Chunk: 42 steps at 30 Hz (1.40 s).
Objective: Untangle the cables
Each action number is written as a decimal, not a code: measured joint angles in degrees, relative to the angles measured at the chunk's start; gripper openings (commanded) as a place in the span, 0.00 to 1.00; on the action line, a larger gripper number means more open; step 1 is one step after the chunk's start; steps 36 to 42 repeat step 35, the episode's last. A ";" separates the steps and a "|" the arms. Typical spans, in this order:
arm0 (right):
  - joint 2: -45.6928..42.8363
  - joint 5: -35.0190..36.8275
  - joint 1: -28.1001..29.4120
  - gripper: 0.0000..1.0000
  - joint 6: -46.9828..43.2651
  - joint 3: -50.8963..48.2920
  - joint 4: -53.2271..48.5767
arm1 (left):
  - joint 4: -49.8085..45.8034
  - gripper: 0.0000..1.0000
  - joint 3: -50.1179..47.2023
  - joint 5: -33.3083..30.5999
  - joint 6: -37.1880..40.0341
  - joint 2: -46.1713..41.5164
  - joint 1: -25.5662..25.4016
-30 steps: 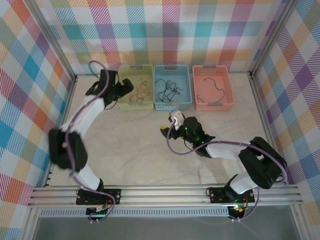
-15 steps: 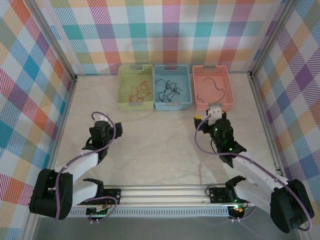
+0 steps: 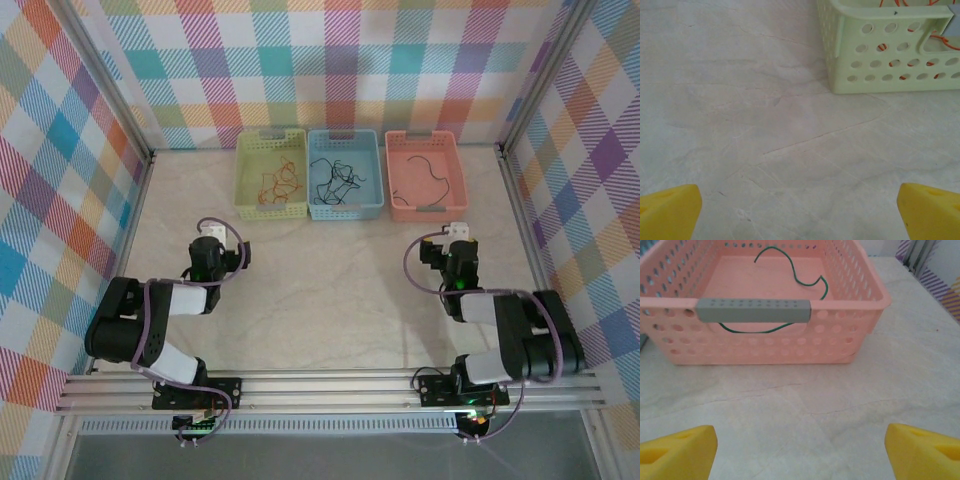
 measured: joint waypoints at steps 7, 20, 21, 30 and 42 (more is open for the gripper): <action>4.68 -5.22 -2.47 1.00 1.40 4.61 -0.37 | 3.28 1.00 0.70 2.23 -0.42 1.79 1.11; 4.68 -7.63 -2.67 1.00 2.12 5.70 -0.39 | 2.86 1.00 1.40 3.56 -1.14 2.12 2.93; 4.68 -7.67 -2.67 1.00 2.12 5.70 -0.39 | 2.86 1.00 1.40 3.56 -1.14 2.12 2.93; 4.68 -8.17 -2.78 1.00 2.14 5.70 -0.55 | 2.86 1.00 1.40 3.54 -1.14 2.12 2.93; 4.68 -9.18 -3.26 1.00 2.12 5.79 -0.94 | 2.86 1.00 1.40 3.54 -1.14 2.12 2.93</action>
